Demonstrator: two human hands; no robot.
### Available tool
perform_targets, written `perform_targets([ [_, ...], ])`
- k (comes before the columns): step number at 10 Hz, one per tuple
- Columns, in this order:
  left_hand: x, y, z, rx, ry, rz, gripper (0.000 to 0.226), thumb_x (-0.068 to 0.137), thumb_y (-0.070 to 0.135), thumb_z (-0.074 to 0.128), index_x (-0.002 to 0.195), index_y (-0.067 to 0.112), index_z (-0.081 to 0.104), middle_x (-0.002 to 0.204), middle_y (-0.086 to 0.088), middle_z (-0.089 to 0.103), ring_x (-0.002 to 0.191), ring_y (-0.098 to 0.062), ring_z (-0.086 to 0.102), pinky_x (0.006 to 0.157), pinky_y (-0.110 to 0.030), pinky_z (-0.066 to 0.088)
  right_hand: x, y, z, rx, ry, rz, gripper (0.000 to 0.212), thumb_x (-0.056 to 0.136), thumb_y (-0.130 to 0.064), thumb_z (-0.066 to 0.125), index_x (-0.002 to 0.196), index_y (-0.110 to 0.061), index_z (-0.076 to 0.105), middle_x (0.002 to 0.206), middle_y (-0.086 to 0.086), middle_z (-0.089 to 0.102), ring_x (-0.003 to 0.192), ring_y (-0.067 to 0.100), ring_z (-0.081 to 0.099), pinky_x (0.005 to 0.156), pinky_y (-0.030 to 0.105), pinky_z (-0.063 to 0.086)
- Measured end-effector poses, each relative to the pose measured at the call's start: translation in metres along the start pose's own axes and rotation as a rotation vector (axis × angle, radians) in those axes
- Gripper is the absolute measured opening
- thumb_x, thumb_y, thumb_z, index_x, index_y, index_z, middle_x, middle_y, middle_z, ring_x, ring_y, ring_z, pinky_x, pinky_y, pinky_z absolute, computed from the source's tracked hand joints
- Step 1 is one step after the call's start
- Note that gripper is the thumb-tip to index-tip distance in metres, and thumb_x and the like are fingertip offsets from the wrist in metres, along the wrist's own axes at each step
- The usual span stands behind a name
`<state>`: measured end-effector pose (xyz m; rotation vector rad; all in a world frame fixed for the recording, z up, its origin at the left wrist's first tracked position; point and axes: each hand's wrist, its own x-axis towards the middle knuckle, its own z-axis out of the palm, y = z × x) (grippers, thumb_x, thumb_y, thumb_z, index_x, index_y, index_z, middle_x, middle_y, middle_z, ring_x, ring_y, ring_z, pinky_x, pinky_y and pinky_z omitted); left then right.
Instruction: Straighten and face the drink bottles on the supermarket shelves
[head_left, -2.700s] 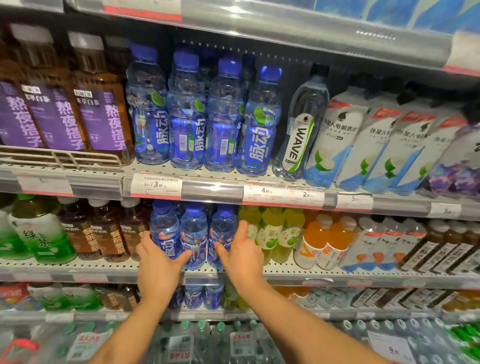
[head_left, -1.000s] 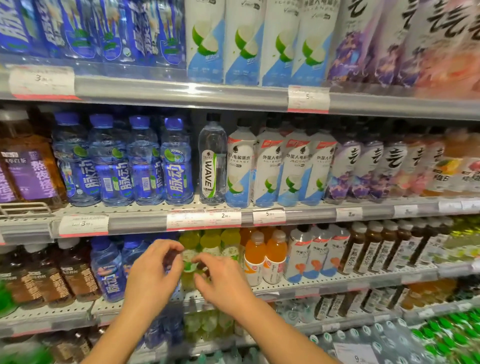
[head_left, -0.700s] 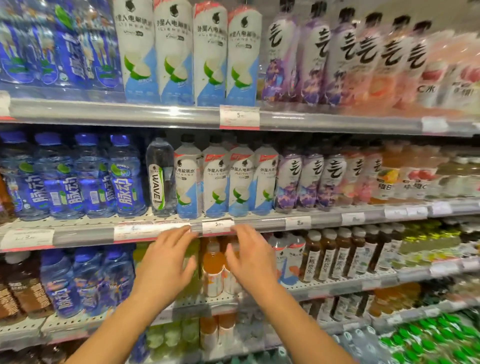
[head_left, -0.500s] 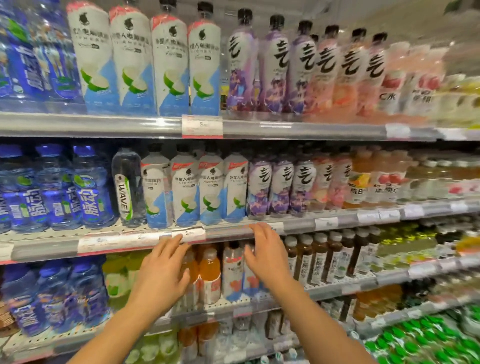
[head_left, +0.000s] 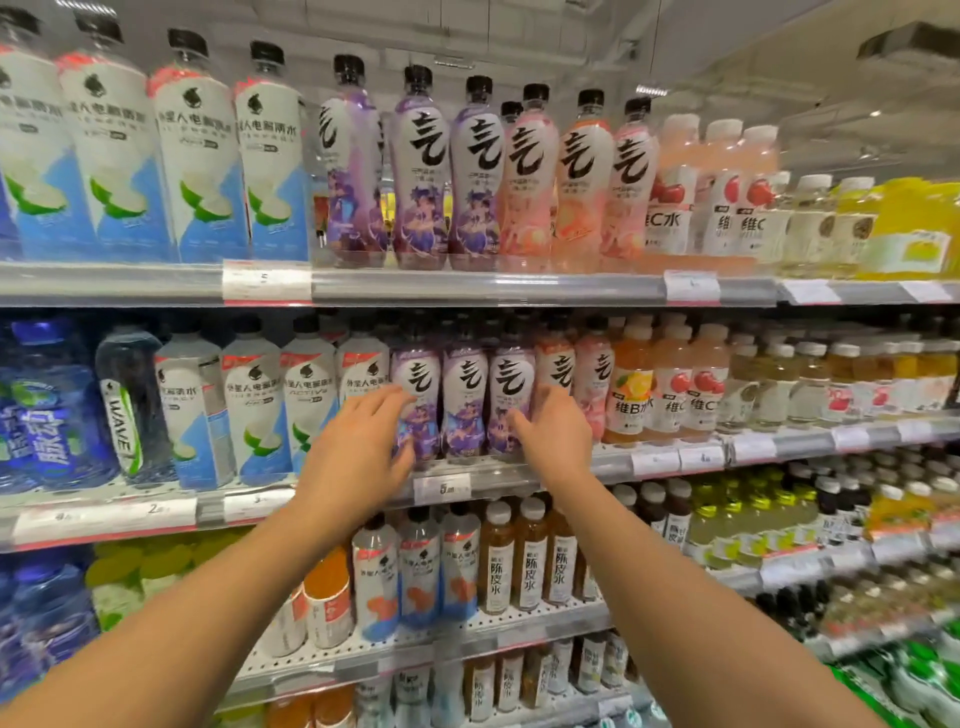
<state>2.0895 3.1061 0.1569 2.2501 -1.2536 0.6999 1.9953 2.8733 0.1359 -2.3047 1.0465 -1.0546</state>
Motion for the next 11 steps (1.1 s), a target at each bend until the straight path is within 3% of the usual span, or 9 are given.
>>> perform_targets([
  [1,0.030,0.014,-0.001,-0.075,0.069,-0.130,0.066,0.093,0.031,0.066,0.150,0.019,0.036,0.152,-0.003,0.043,0.138,-0.024,0.042,0.110,-0.043,0.044,0.007,0.006,0.005,-0.028,-0.029,0.012,0.057,0.084,-0.062,0.069,0.117,-0.018,0.054,0.103,0.005,0.072,0.094,0.031,0.070,0.076,0.041,0.059],
  [3,0.064,0.020,0.011,-0.055,0.056,-0.291,0.086,0.092,0.035,0.071,0.158,0.014,0.019,0.155,-0.011,0.040,0.135,-0.031,0.047,0.104,-0.045,0.045,0.013,0.003,0.014,-0.128,-0.044,-0.004,0.055,0.084,-0.067,0.069,0.098,-0.016,0.055,0.087,0.002,0.065,0.086,0.028,0.069,0.061,0.033,0.046],
  [4,0.074,0.022,0.021,-0.034,0.064,-0.282,0.084,0.091,0.033,0.072,0.156,0.012,0.023,0.149,-0.013,0.049,0.126,-0.032,0.054,0.097,-0.043,0.049,0.018,0.002,0.017,-0.135,-0.034,-0.028,0.046,0.087,-0.059,0.072,0.097,-0.016,0.058,0.079,-0.002,0.059,0.082,0.025,0.067,0.060,0.032,0.044],
  [6,0.073,0.019,0.037,0.070,0.111,-0.236,0.067,0.091,0.027,0.072,0.148,0.010,0.041,0.139,-0.015,0.052,0.127,-0.034,0.048,0.104,-0.043,0.041,0.027,0.001,0.020,-0.129,-0.056,-0.080,0.044,0.088,-0.053,0.074,0.094,-0.011,0.059,0.078,0.003,0.064,0.081,0.027,0.065,0.064,0.034,0.047],
  [9,0.070,0.019,0.035,0.092,-0.016,-0.225,0.082,0.090,0.029,0.073,0.156,0.010,0.026,0.154,-0.017,0.034,0.139,-0.037,0.036,0.110,-0.045,0.039,0.028,-0.002,0.020,-0.154,-0.056,-0.092,0.041,0.089,-0.048,0.076,0.093,-0.010,0.061,0.080,0.006,0.065,0.077,0.028,0.064,0.064,0.035,0.047],
  [11,0.049,0.022,0.013,-0.004,0.019,-0.188,0.066,0.090,0.031,0.071,0.147,0.013,0.042,0.153,-0.009,0.040,0.138,-0.028,0.043,0.110,-0.042,0.041,0.001,-0.007,0.009,-0.103,-0.003,-0.128,0.034,0.092,-0.036,0.069,0.104,-0.007,0.058,0.088,0.008,0.065,0.085,0.031,0.065,0.061,0.034,0.046],
])
